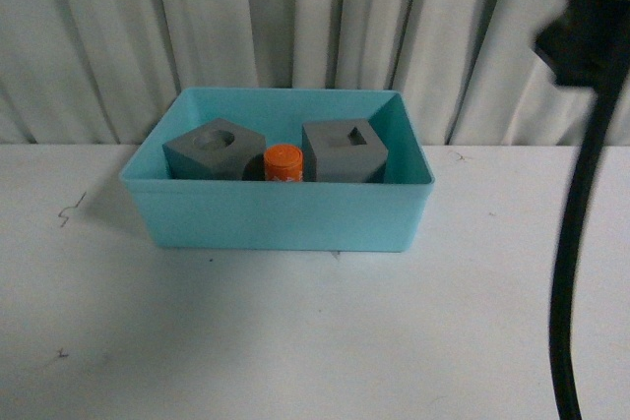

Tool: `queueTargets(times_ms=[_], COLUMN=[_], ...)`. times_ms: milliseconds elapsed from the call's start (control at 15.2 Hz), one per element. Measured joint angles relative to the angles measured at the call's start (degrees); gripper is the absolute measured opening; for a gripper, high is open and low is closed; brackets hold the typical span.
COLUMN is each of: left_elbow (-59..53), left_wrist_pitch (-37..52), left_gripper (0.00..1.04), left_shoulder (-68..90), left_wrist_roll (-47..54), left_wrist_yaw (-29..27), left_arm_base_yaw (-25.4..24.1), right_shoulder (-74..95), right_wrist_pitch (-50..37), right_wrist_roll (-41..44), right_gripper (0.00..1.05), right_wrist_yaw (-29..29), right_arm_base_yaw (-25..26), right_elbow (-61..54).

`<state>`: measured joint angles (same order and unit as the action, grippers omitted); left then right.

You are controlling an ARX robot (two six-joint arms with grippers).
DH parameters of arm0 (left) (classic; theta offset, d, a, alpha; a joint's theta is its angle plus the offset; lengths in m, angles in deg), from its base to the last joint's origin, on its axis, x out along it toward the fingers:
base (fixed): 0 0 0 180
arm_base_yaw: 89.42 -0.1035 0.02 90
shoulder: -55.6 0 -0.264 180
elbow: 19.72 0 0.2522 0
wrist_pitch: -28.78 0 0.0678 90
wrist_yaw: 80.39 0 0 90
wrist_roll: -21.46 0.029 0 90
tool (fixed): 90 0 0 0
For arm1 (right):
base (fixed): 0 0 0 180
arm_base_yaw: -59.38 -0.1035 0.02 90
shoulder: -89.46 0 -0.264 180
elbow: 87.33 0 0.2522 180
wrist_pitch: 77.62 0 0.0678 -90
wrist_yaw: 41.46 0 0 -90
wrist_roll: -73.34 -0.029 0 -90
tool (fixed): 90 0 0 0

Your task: Place gray and orange parts in blue box

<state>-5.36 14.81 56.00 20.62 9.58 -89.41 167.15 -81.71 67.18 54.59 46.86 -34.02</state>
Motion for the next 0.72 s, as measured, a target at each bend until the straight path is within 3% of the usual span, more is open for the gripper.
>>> queueTargets(times_ms=[66,132,197,263,329,395,527,592,658,724], left_elbow=[0.00,0.00,0.00,0.00,0.00,0.00,0.00,0.00,0.00,0.00], left_wrist_pitch=[0.00,0.00,0.00,0.00,0.00,0.00,0.00,0.07,0.02,0.00], left_gripper=[0.98,0.98,0.98,0.98,0.98,0.98,0.98,0.98,0.98,0.98], left_shoulder=[0.00,0.00,0.00,0.00,0.00,0.00,0.00,0.00,0.00,0.00], left_wrist_roll=[0.00,0.00,0.00,0.00,0.00,0.00,0.02,0.02,0.02,0.02], left_wrist_yaw=[0.00,0.00,-0.02,0.00,0.00,-0.02,-0.02,0.11,0.00,-0.02], left_arm_base_yaw=[0.00,0.00,0.00,0.00,0.00,0.00,-0.02,0.04,0.04,0.04], right_shoulder=[-8.98,-30.29,-47.76,-49.00,-49.51,-56.70,-63.56,-65.53,-71.38,-75.71], right_wrist_pitch=[4.35,19.43,37.51,39.04,34.51,18.23,6.78,5.25,14.05,15.89], right_wrist_roll=[-1.49,-9.14,-23.47,-28.94,-29.79,-22.43,-9.09,-2.08,1.49,3.45], right_gripper=[0.98,0.98,0.98,0.98,0.96,0.84,0.66,0.53,0.40,0.29], right_wrist_yaw=[2.56,10.16,19.96,23.63,22.71,17.33,12.09,9.42,8.68,6.95], right_arm_base_yaw=[1.86,2.45,-7.02,-12.15,-13.14,-9.38,-4.85,-2.47,-2.01,-0.74], right_elbow=[-7.76,-20.55,-25.70,-25.46,-26.51,-33.53,-38.88,-38.88,-38.88,-38.88])
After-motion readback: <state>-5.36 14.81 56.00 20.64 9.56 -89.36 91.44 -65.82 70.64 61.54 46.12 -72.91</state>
